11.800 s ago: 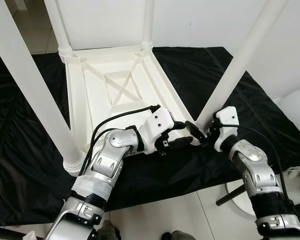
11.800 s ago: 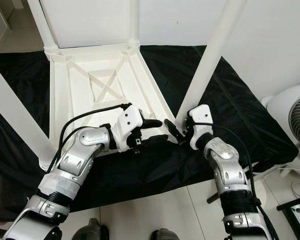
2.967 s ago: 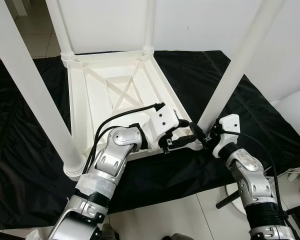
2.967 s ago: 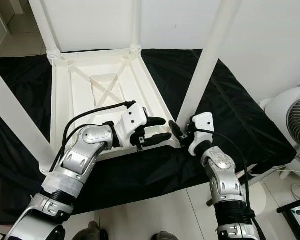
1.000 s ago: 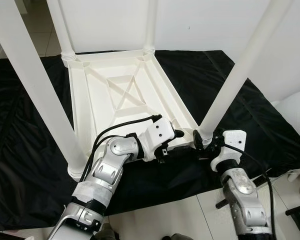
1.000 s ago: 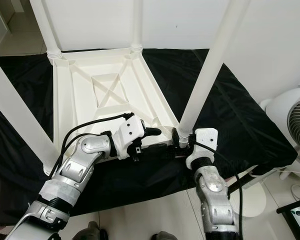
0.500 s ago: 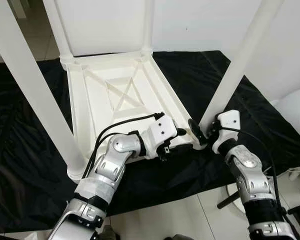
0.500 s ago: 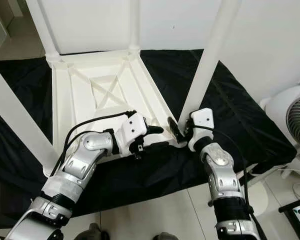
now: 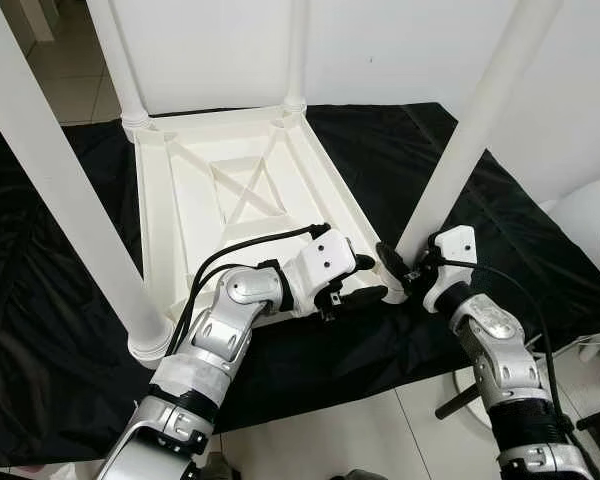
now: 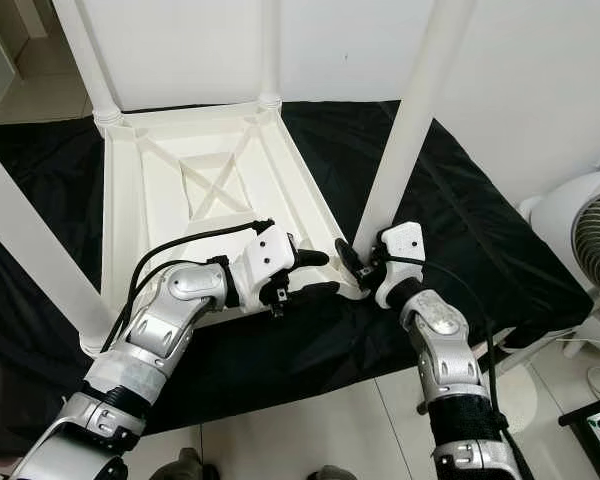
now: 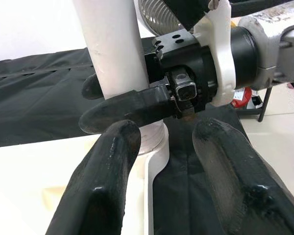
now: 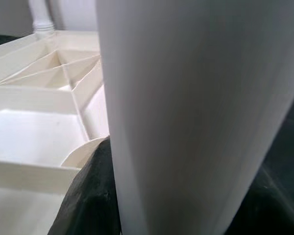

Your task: Building children table

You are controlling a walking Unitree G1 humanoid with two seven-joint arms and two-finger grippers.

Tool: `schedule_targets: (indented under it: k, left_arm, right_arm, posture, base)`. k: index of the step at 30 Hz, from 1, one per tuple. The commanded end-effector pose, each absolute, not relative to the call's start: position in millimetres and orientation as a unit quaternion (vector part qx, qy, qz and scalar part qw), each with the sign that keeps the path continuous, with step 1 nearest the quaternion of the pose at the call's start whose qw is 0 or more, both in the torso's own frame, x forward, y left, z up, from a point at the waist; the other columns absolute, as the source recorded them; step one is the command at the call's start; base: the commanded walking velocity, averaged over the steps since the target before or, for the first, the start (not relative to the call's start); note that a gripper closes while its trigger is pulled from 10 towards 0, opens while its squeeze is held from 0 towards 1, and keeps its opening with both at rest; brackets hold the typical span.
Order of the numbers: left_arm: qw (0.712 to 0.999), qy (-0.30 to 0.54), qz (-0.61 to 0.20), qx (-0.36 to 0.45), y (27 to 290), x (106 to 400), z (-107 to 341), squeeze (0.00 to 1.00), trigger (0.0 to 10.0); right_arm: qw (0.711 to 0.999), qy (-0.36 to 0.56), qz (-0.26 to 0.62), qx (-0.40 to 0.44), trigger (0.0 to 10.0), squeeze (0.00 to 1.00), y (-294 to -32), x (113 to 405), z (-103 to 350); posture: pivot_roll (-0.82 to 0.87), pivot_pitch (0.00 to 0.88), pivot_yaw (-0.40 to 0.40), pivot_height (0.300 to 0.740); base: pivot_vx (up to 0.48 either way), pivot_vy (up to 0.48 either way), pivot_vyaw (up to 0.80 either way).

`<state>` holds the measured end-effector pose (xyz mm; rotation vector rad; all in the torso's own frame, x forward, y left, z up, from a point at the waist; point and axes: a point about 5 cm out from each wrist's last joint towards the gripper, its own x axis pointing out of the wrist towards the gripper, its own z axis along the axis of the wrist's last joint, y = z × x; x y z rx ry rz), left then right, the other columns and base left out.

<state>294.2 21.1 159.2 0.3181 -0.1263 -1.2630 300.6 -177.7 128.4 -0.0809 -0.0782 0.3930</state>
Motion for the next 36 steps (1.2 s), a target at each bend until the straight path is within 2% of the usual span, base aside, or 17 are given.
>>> schedule_targets:
  k: [1, 6, 10, 13, 14, 15, 16, 17, 19, 20, 24, 27, 31, 32, 33, 34, 36]
  left_arm:
    - [0.82, -0.07, -0.548, 0.149, 22.7, 300.0, 163.2, 0.0, 10.0]
    - [0.821, -0.066, -0.547, 0.149, 24.5, 300.6, 162.2, 0.0, 10.0]
    - [0.824, -0.061, -0.543, 0.151, 28.2, 300.4, 159.2, 0.0, 10.0]
    - [0.824, -0.061, -0.543, 0.151, 28.3, 300.2, 159.0, 0.0, 10.0]
    - [0.825, -0.06, -0.541, 0.154, 29.4, 301.0, 158.1, 0.0, 10.0]
    - [0.827, -0.059, -0.536, 0.158, 32.0, 302.7, 157.5, 0.0, 10.0]
    - [0.827, -0.059, -0.536, 0.158, 32.0, 302.7, 157.5, 0.0, 10.0]
    - [0.828, -0.06, -0.534, 0.161, 33.3, 303.8, 157.6, 0.0, 10.0]
    - [0.828, -0.06, -0.533, 0.161, 33.5, 304.1, 157.6, 0.0, 10.0]
    - [0.829, -0.061, -0.533, 0.161, 33.4, 304.3, 158.1, 0.0, 10.0]
    - [0.829, -0.062, -0.532, 0.162, 33.4, 304.5, 158.4, 0.0, 10.0]
    - [0.828, -0.064, -0.532, 0.162, 32.8, 304.9, 159.4, 0.0, 10.0]
    - [0.827, -0.066, -0.535, 0.164, 32.3, 305.0, 160.2, 0.0, 10.0]
    - [0.826, -0.066, -0.535, 0.164, 32.4, 305.3, 160.3, 0.0, 10.0]
    - [0.826, -0.066, -0.535, 0.165, 32.4, 305.5, 160.2, 0.0, 10.0]
    - [0.826, -0.066, -0.535, 0.165, 32.5, 305.6, 160.3, 0.0, 10.0]
    - [0.826, -0.066, -0.534, 0.165, 32.6, 305.6, 160.4, 0.0, 10.0]
  right_arm:
    - [0.984, -0.021, 0.175, -0.033, 10.0, 0.0, -175.9, 297.6, 121.6]
    - [0.988, -0.024, 0.148, -0.03, 10.0, 0.0, -174.0, 297.3, 123.9]
    - [0.997, -0.025, 0.075, -0.023, 10.0, 0.0, -170.7, 294.6, 127.9]
    - [0.997, -0.025, 0.073, -0.022, 10.0, 0.0, -170.4, 294.3, 127.9]
    - [0.998, -0.022, 0.055, -0.011, 10.0, 0.0, -168.7, 293.2, 127.9]
    - [1.0, -0.012, -0.023, 0.016, 10.0, 0.0, -164.9, 288.3, 127.4]
    - [1.0, -0.012, -0.023, 0.016, 10.0, 0.0, -164.9, 288.3, 127.4]
    - [0.996, -0.007, -0.081, 0.025, 10.0, 0.0, -160.9, 283.6, 127.2]
    - [0.995, -0.007, -0.093, 0.025, 10.0, 0.0, -159.4, 282.4, 127.5]
    - [0.991, 0.0, -0.13, 0.035, 10.0, 0.0, -156.6, 279.9, 126.5]
    - [0.987, 0.002, -0.154, 0.036, 10.0, 0.0, -152.0, 279.1, 127.7]
    - [0.99, -0.003, -0.13, 0.053, 10.0, 0.0, -140.0, 282.1, 130.6]
    - [0.991, -0.008, -0.124, 0.052, 10.0, 0.0, -140.3, 281.6, 133.0]
    - [0.99, -0.006, -0.129, 0.051, 10.0, 0.47, -142.1, 280.3, 133.0]
    - [0.99, -0.005, -0.132, 0.051, 10.0, 0.47, -142.5, 279.7, 132.9]
    - [0.99, -0.006, -0.126, 0.059, 10.0, 1.0, -141.8, 279.1, 133.2]
    - [0.991, -0.006, -0.121, 0.065, 10.0, 1.0, -141.3, 278.7, 133.5]
  posture:
    - [-0.01, 0.002, -0.013, 0.74]
    - [-0.01, 0.002, -0.014, 0.74]
    - [-0.01, 0.003, -0.024, 0.74]
    - [-0.01, 0.003, -0.024, 0.74]
    - [0.0, 0.003, -0.028, 0.74]
    - [0.0, 0.0, -0.037, 0.74]
    - [0.0, 0.0, -0.037, 0.74]
    - [0.0, 0.0, -0.037, 0.74]
    - [0.0, 0.0, -0.037, 0.74]
    - [0.0, 0.0, -0.04, 0.74]
    - [0.0, 0.0, -0.041, 0.74]
    - [0.0, 0.0, -0.036, 0.74]
    - [0.0, 0.0, -0.035, 0.74]
    - [0.0, 0.0, -0.035, 0.74]
    - [0.0, 0.0, -0.035, 0.74]
    - [0.0, 0.0, -0.035, 0.74]
    - [0.0, 0.0, -0.035, 0.74]
  base:
    - [0.0, 0.0, 0.0]
    - [0.0, 0.0, 0.0]
    - [0.0, 0.0, 0.0]
    - [0.0, 0.0, 0.0]
    - [0.0, 0.0, 0.0]
    - [0.0, 0.0, 0.0]
    - [0.0, 0.0, 0.0]
    - [0.0, 0.0, 0.0]
    - [0.0, 0.0, 0.0]
    - [0.0, 0.0, 0.0]
    - [0.0, 0.0, 0.0]
    - [0.0, 0.0, 0.0]
    - [0.0, 0.0, 0.0]
    - [0.0, 0.0, 0.0]
    - [0.0, 0.0, 0.0]
    - [0.0, 0.0, 0.0]
    - [0.0, 0.0, 0.0]
